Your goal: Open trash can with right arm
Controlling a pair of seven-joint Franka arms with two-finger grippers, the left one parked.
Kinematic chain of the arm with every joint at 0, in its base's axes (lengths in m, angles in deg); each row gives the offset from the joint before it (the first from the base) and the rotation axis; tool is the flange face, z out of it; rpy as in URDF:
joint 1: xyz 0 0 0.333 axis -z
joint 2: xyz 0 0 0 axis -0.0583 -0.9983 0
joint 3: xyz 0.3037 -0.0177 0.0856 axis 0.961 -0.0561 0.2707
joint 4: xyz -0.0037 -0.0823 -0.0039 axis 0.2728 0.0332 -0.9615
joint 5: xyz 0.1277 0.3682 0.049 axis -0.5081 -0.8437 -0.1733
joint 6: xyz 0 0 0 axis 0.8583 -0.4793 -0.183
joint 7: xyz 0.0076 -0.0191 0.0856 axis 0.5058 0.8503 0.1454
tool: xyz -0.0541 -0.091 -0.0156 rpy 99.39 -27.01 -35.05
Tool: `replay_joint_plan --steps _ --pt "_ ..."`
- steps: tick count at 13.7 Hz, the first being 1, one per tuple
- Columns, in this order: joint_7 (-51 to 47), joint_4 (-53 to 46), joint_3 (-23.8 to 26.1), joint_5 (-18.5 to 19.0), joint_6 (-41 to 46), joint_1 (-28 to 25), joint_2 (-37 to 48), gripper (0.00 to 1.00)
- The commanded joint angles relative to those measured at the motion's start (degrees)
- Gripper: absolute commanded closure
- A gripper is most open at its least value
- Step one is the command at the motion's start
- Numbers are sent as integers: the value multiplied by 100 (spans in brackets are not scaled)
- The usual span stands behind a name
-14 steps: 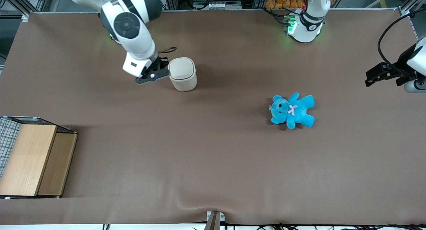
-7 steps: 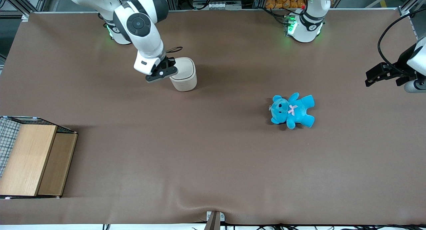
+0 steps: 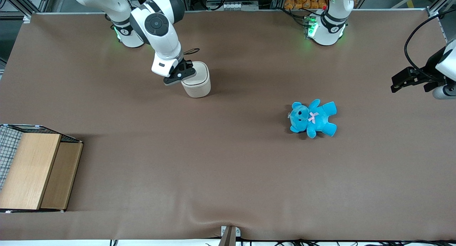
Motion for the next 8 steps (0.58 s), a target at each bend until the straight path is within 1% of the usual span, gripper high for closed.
replay_joint_plan --steps 1,8 --pt "-233 200 -23 -34 -91 -199 199 100" --pt "-321 349 -23 -34 -188 -305 164 100"
